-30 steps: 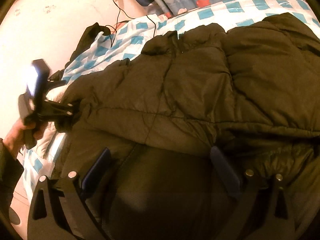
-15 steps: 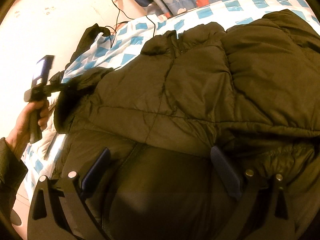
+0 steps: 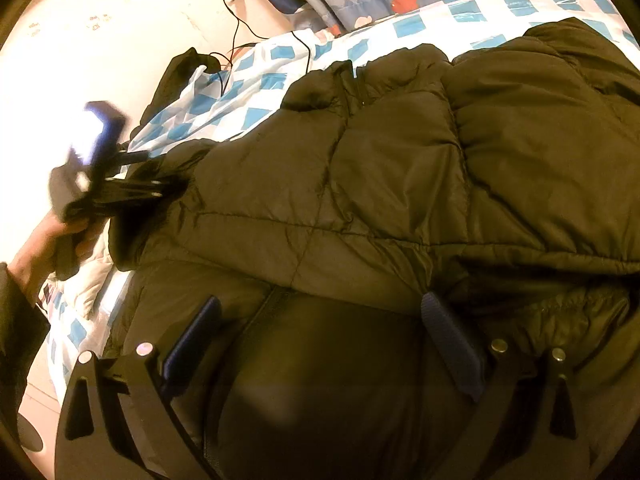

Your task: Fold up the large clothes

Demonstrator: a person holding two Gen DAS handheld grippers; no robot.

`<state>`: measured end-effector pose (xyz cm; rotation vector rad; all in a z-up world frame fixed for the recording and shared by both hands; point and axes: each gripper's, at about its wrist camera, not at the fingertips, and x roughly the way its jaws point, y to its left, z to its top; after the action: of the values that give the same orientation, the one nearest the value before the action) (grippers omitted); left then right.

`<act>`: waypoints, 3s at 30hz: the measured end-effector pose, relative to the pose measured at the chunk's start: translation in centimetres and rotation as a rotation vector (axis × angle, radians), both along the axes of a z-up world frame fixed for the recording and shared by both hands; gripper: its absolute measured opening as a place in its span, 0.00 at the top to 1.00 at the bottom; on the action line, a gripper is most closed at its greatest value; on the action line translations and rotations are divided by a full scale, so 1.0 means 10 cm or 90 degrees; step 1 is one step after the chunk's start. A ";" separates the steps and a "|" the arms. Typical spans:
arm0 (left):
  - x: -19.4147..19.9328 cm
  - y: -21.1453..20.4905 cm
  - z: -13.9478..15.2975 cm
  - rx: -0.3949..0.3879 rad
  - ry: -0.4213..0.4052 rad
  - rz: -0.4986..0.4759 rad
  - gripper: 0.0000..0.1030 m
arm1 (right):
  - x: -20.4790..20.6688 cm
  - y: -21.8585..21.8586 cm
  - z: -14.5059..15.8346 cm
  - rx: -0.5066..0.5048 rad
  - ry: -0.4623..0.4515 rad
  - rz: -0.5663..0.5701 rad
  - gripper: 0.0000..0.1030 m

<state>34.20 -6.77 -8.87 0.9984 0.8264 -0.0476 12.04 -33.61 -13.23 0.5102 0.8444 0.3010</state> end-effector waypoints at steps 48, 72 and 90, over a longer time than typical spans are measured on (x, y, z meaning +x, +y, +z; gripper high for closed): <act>-1.12 -2.25 0.27 -0.740 0.323 -0.042 0.98 | -1.46 -1.85 1.06 0.372 -0.078 -0.283 0.07; -1.18 -0.51 0.66 -0.582 0.190 -0.016 0.20 | -0.17 -1.63 0.44 0.235 0.047 -0.232 0.07; -0.81 -0.01 -0.11 -0.538 0.179 0.097 0.17 | 0.56 -1.09 0.30 -0.609 0.146 -0.167 0.07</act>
<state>26.12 -6.86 -9.97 0.1297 1.0085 -0.3814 17.66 -44.47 -10.19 -0.2509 1.0202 -0.4115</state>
